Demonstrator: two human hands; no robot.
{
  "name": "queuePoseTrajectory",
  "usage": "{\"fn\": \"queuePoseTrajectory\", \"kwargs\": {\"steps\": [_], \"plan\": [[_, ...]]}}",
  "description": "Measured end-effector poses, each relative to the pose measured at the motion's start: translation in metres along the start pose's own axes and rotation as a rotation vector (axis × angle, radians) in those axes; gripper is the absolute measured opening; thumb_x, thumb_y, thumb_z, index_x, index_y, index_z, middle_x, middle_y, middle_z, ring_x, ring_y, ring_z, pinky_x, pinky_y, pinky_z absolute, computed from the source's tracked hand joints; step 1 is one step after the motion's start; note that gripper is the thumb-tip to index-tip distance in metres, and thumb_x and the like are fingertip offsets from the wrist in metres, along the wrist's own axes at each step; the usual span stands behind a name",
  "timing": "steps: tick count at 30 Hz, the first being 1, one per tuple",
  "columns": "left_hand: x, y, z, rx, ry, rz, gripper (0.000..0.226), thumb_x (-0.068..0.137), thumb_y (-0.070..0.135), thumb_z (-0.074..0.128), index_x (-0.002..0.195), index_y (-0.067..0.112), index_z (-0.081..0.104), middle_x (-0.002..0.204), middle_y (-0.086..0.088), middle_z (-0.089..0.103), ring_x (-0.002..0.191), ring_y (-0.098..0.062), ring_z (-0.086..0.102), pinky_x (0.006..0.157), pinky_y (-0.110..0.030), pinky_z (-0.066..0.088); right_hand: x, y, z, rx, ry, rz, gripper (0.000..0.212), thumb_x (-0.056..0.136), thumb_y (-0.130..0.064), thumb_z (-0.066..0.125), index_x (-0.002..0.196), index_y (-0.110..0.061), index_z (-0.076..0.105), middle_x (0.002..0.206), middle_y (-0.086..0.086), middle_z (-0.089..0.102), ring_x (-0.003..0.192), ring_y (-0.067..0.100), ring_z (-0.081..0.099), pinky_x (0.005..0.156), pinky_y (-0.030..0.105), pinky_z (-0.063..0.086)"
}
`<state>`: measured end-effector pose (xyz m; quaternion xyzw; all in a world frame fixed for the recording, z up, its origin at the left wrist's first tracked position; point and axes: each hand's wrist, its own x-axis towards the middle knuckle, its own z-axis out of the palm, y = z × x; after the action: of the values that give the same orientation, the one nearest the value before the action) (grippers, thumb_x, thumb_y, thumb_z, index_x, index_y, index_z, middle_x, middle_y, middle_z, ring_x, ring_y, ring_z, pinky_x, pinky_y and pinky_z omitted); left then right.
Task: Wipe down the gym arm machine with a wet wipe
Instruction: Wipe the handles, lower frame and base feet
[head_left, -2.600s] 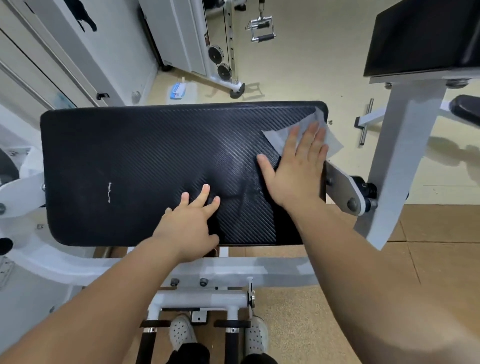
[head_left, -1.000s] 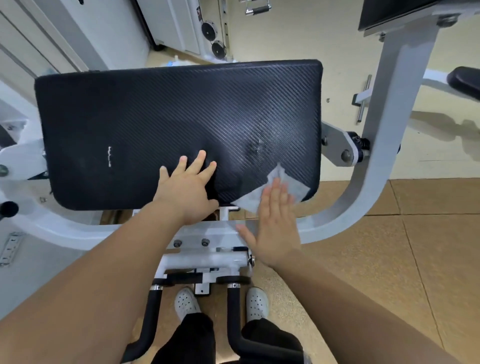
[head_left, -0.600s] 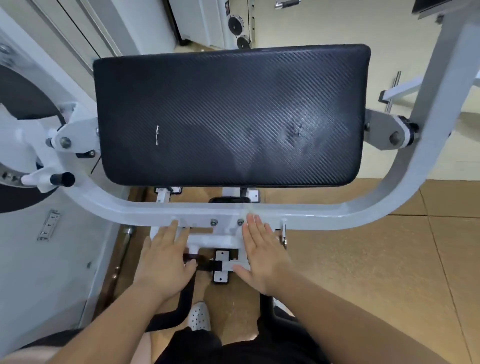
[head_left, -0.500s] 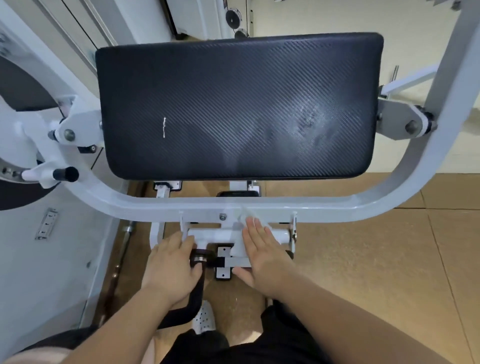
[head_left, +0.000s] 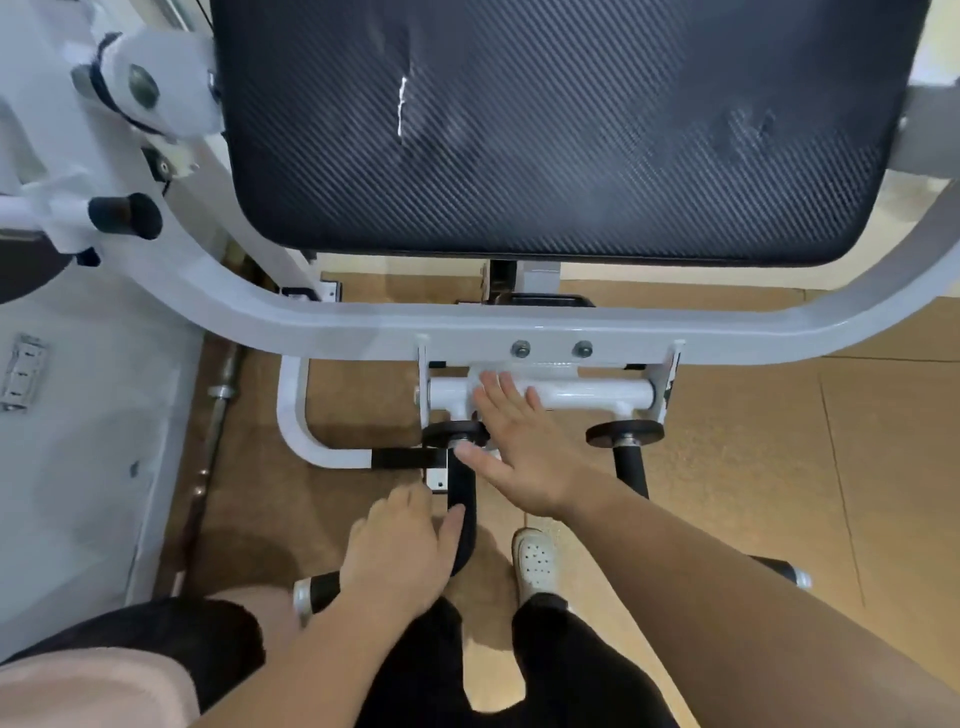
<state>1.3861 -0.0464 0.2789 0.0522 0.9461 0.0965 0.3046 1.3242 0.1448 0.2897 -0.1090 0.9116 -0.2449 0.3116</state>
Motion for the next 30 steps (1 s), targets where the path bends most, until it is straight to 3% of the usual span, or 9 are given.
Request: {"fn": "queuePoseTrajectory", "kwargs": {"steps": [6, 9, 12, 15, 19, 23, 26, 28, 30], "plan": [[0.000, 0.012, 0.005, 0.122, 0.126, 0.011, 0.057, 0.094, 0.060, 0.010, 0.100, 0.029, 0.056, 0.091, 0.007, 0.058, 0.084, -0.017, 0.056, 0.068, -0.035, 0.040, 0.028, -0.013, 0.001, -0.009, -0.028, -0.162, 0.092, 0.096, -0.074, 0.018, 0.165, -0.013, 0.012, 0.172, 0.004, -0.002, 0.158, 0.018, -0.010, 0.129, 0.045, -0.005], [0.000, 0.012, 0.007, 0.101, 0.142, 0.009, 0.053, 0.094, 0.061, 0.010, 0.096, 0.030, 0.054, 0.090, 0.007, 0.055, 0.086, -0.017, 0.055, 0.069, -0.035, 0.041, 0.012, 0.013, -0.003, -0.106, -0.007, -0.122, 0.099, 0.089, -0.081, 0.006, 0.165, -0.016, 0.003, 0.171, 0.002, -0.012, 0.157, 0.017, -0.017, 0.129, 0.044, -0.006], [0.001, 0.012, 0.010, 0.096, 0.152, -0.005, 0.056, 0.093, 0.062, 0.008, 0.097, 0.031, 0.054, 0.089, 0.008, 0.054, 0.085, -0.015, 0.053, 0.072, -0.035, 0.047, -0.010, 0.041, 0.000, -0.205, 0.046, 0.040, 0.108, 0.080, -0.088, -0.013, 0.163, -0.019, -0.013, 0.167, 0.001, -0.028, 0.152, 0.018, -0.031, 0.128, 0.044, -0.010], [0.002, 0.011, 0.014, 0.088, 0.168, -0.016, 0.055, 0.094, 0.062, 0.011, 0.098, 0.031, 0.055, 0.088, 0.008, 0.054, 0.083, -0.015, 0.053, 0.071, -0.034, 0.046, -0.011, 0.042, 0.000, -0.129, 0.073, 0.118, 0.113, 0.074, -0.091, -0.017, 0.162, -0.019, -0.016, 0.167, 0.001, -0.027, 0.152, 0.018, -0.031, 0.126, 0.042, -0.015], [0.001, 0.012, 0.013, 0.108, 0.178, -0.006, 0.056, 0.094, 0.061, 0.010, 0.097, 0.030, 0.057, 0.088, 0.008, 0.056, 0.082, -0.016, 0.054, 0.068, -0.033, 0.041, 0.021, 0.004, -0.008, 0.049, -0.087, -0.138, 0.091, 0.097, -0.077, 0.014, 0.165, -0.016, 0.004, 0.171, 0.000, -0.009, 0.157, 0.014, -0.016, 0.128, 0.043, -0.009], [0.002, 0.014, 0.011, 0.125, 0.172, -0.013, 0.056, 0.094, 0.060, 0.013, 0.102, 0.029, 0.058, 0.090, 0.006, 0.059, 0.084, -0.018, 0.057, 0.069, -0.035, 0.044, 0.036, -0.002, -0.015, 0.025, -0.142, -0.247, 0.098, 0.091, -0.082, 0.011, 0.165, -0.017, 0.015, 0.172, 0.000, -0.001, 0.158, 0.012, -0.008, 0.129, 0.038, -0.006], [0.001, 0.013, 0.011, 0.113, 0.159, -0.018, 0.056, 0.094, 0.061, 0.012, 0.105, 0.029, 0.057, 0.093, 0.006, 0.058, 0.087, -0.017, 0.056, 0.073, -0.035, 0.047, 0.017, 0.017, -0.015, -0.111, -0.097, -0.165, 0.114, 0.077, -0.091, -0.009, 0.165, -0.018, 0.002, 0.171, 0.000, -0.011, 0.156, 0.013, -0.016, 0.129, 0.040, -0.005], [0.001, 0.013, 0.012, 0.111, 0.157, -0.016, 0.057, 0.094, 0.061, 0.011, 0.104, 0.029, 0.057, 0.092, 0.007, 0.057, 0.087, -0.016, 0.055, 0.074, -0.036, 0.048, 0.002, 0.033, -0.014, -0.183, -0.032, -0.020, 0.109, 0.079, -0.089, -0.009, 0.163, -0.020, -0.014, 0.170, 0.003, -0.017, 0.156, 0.018, -0.021, 0.129, 0.043, -0.005], [0.002, 0.012, 0.013, 0.114, 0.152, -0.015, 0.057, 0.095, 0.061, 0.011, 0.105, 0.030, 0.058, 0.092, 0.007, 0.056, 0.087, -0.016, 0.055, 0.075, -0.036, 0.049, -0.007, 0.039, -0.014, -0.211, 0.002, 0.142, 0.108, 0.081, -0.088, -0.006, 0.161, -0.017, -0.019, 0.170, 0.005, -0.018, 0.155, 0.022, -0.023, 0.129, 0.043, -0.006]]}}
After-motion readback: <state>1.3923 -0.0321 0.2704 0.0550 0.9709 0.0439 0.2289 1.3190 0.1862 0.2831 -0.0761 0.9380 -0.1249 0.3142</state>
